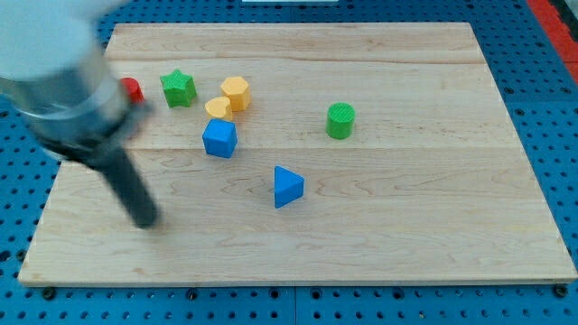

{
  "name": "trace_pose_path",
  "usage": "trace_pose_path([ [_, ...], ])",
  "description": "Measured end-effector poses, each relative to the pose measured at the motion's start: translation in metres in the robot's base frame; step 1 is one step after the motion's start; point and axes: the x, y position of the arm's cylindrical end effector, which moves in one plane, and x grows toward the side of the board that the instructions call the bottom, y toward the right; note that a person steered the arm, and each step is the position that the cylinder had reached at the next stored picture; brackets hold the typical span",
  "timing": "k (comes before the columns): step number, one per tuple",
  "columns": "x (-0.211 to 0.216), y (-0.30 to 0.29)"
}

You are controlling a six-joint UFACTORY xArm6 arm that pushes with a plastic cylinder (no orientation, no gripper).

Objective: Push blue triangle closer to blue cube

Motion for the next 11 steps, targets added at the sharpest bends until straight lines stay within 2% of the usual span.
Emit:
trace_pose_path([
  [1, 0.022, 0.116],
  [2, 0.013, 0.161],
  [3, -0.023, 0.179],
  [4, -0.058, 0.177],
  [5, -0.067, 0.141],
  [6, -0.063, 0.047],
  [7, -0.032, 0.087],
  [8, -0.026, 0.126],
  [9, 0.02, 0.09],
  [10, -0.008, 0.021],
  [11, -0.025, 0.025],
])
